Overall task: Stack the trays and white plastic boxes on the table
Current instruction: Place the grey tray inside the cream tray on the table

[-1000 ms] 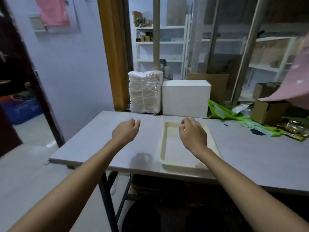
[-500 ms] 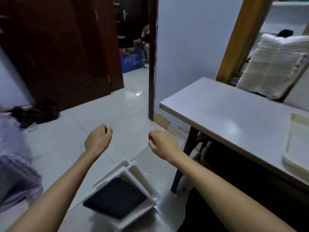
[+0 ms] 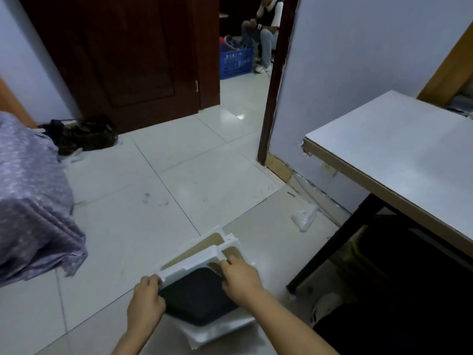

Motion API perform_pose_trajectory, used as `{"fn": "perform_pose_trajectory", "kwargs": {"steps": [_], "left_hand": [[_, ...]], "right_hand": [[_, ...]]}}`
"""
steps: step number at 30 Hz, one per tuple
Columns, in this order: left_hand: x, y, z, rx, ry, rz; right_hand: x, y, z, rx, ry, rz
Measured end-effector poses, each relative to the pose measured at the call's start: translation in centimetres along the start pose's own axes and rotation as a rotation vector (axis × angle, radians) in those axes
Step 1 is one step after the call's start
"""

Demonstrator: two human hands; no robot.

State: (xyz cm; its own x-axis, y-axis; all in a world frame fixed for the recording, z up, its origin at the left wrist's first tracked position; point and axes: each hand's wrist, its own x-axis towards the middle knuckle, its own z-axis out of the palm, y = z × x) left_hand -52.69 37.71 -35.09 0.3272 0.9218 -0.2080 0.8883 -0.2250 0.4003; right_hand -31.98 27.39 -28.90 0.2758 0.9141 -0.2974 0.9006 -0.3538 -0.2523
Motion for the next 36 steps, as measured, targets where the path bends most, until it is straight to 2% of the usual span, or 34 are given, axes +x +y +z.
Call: {"fn": "perform_pose_trajectory", "kwargs": {"steps": [6, 16, 19, 26, 32, 34, 36], "left_hand": [[-0.4, -0.4, 1.1, 0.028, 0.071, 0.059], [-0.8, -1.9, 1.3, 0.112, 0.070, 0.218], [-1.0, -1.3, 0.2, 0.146, 0.107, 0.256], [-0.2, 1.1, -5.0, 0.195, 0.251, 0.479], [1.1, 6.5, -8.8, 0.155, 0.388, 0.561], [1.1, 8.9, -10.2, 0.136, 0.430, 0.508], [1.6, 10.6, -11.2, 0.044, 0.432, 0.370]], "right_hand": [[1.1, -0.8, 2.2, 0.041, -0.012, -0.011], [1.0, -0.5, 2.3, 0.133, -0.035, 0.028], [0.8, -0.1, 1.9, 0.129, -0.050, 0.049], [-0.6, 0.3, 0.6, 0.206, -0.057, 0.052], [-2.3, 1.0, -2.5, 0.597, 0.121, 0.159], [-2.9, 1.2, -4.4, 0.634, 0.228, 0.176], [-3.3, 1.4, -6.3, 0.652, 0.332, 0.228]]}}
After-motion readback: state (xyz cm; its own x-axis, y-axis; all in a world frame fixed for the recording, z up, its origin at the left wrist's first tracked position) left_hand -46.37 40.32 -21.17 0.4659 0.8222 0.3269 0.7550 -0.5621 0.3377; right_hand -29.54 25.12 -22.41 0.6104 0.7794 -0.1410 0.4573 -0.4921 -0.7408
